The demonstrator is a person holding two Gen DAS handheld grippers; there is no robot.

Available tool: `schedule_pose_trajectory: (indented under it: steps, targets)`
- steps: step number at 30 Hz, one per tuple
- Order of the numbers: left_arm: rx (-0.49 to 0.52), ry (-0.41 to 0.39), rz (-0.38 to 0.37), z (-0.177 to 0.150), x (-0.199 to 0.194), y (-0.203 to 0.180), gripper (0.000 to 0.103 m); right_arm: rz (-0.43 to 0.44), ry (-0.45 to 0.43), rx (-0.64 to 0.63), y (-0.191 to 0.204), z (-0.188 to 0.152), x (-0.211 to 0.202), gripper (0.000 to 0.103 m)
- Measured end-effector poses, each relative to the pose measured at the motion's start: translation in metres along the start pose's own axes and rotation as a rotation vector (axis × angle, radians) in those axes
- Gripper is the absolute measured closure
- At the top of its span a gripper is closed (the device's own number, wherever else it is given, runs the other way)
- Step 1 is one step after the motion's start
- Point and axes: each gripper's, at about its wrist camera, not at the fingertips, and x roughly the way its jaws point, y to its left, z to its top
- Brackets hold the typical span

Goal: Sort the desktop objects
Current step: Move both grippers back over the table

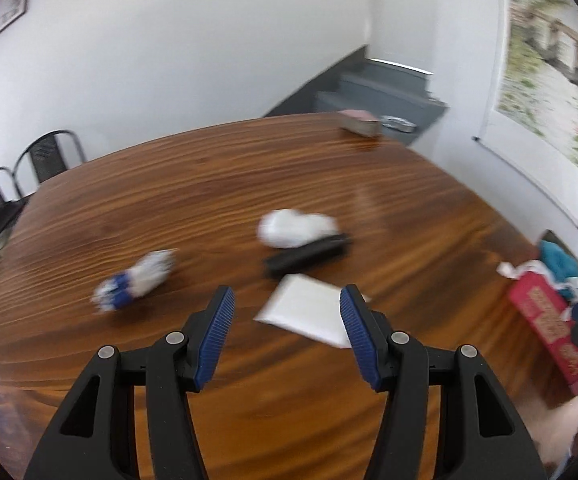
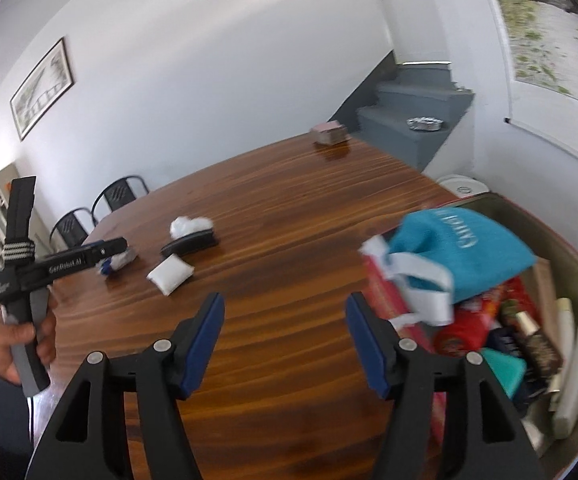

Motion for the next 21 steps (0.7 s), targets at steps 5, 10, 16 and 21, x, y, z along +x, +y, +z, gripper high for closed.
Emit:
schedule_pose_trajectory:
  steps: [5, 10, 16, 21]
  targets:
    - [-0.03, 0.001, 0.067, -0.001, 0.01, 0.048, 0.044, 0.026, 0.041, -0.032, 0.016, -0.002, 0.017, 0.033]
    - [0.0, 0.009, 0.099, -0.003, 0.03, 0.079, 0.044, 0.047, 0.075, -0.062, 0.033, -0.005, 0.03, 0.033]
    - [0.031, 0.023, 0.091, -0.004, 0.05, 0.099, 0.044, 0.066, 0.111, -0.092, 0.051, -0.006, 0.047, 0.033]
    - [0.097, 0.037, 0.09, -0.004, 0.064, 0.1, 0.044, 0.071, 0.136, -0.131, 0.066, -0.003, 0.062, 0.033]
